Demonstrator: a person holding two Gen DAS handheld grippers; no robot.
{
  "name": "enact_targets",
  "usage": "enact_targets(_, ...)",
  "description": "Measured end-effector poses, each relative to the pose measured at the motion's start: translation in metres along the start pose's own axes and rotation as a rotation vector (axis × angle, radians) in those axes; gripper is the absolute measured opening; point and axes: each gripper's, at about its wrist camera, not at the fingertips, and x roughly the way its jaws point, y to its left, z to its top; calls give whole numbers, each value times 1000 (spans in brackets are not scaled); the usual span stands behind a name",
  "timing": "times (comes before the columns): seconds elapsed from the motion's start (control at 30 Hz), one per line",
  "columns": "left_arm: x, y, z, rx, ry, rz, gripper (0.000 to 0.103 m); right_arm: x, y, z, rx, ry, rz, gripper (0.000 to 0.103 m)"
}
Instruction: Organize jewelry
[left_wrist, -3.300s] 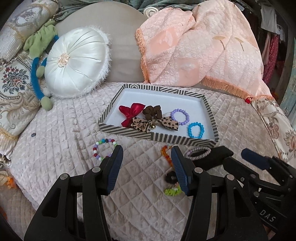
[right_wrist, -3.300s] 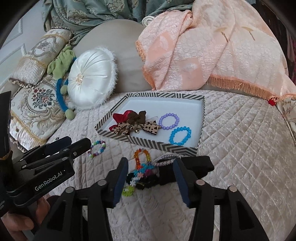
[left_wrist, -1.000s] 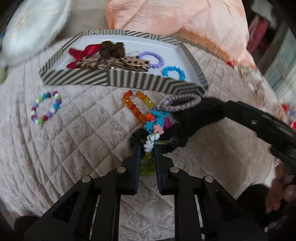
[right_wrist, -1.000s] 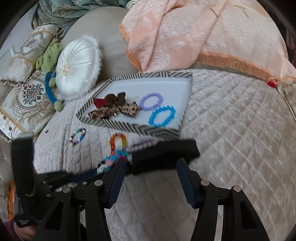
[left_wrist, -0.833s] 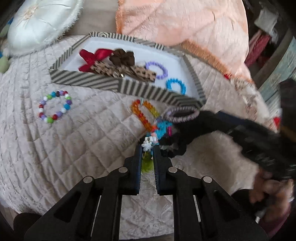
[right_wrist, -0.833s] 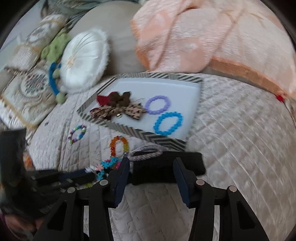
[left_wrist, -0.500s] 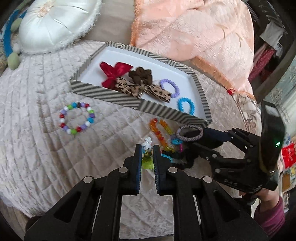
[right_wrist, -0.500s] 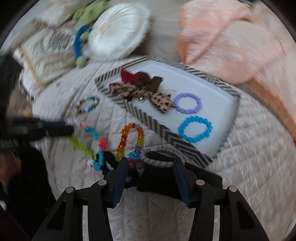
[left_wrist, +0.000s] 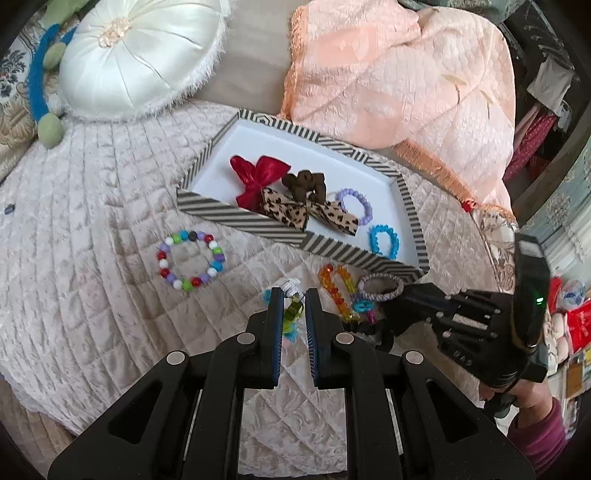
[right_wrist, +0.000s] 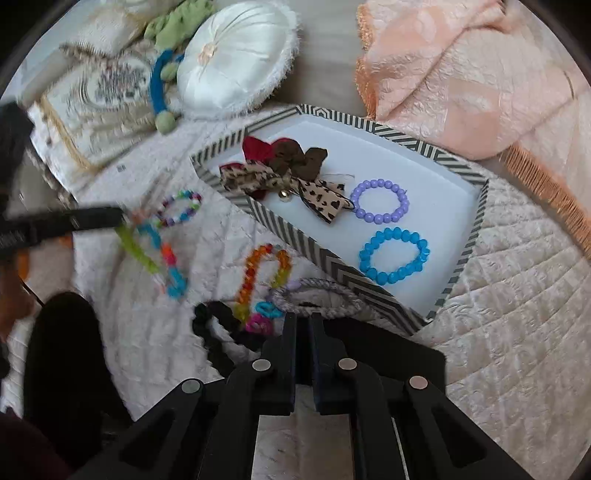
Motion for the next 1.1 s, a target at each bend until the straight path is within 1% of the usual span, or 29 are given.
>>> enact_targets(0.07, -3, 1, 1, 0, -9, 7, 11, 6, 0, 0, 20, 35, 14, 6)
enact_targets(0.1, -4, 2, 1, -2, -10, 9, 11, 7, -2, 0, 35, 37, 22, 7)
enact_targets(0.17, -5, 4, 1, -6, -9, 10, 11, 5, -2, 0, 36, 18, 9, 8)
enact_targets(0.3, -5, 6, 2, -12, -12, 11, 11, 5, 6, 4, -37, 22, -21, 13)
enact_targets(0.4, -5, 6, 2, -14, -11, 9, 11, 7, 14, 9, -104, 32, -23, 27)
enact_targets(0.5, -4, 5, 3, -11, -7, 8, 11, 9, 20, 14, -173, 33, -37, 29)
enact_targets(0.57, -4, 4, 3, -9, -8, 8, 11, 16, 22, 17, -222, 55, -56, 29)
enact_targets(0.7, -5, 6, 4, -10, -9, 14, 11, 30, 22, 19, -302, 118, -45, 29)
enact_targets(0.83, -3, 7, 4, -17, -5, 19, 11, 33, 19, 20, -315, 135, -5, 29)
enact_targets(0.93, -1, 6, 5, -18, -1, 18, 11, 40, 22, 21, -319, 142, -12, 29)
enact_targets(0.97, -1, 5, 5, -16, 0, 19, 11, 43, 24, 20, -327, 147, -23, 20)
enact_targets(1.0, -1, 6, 5, -15, 0, 20, 11, 45, 25, 19, -331, 151, -39, 14)
enact_targets(1.03, -2, 6, 6, -14, 1, 23, 11, 44, 25, 19, -322, 143, -36, 11)
enact_targets(1.1, -5, 7, 9, -14, -1, 21, 11, 32, 18, 22, -250, 95, 16, 7)
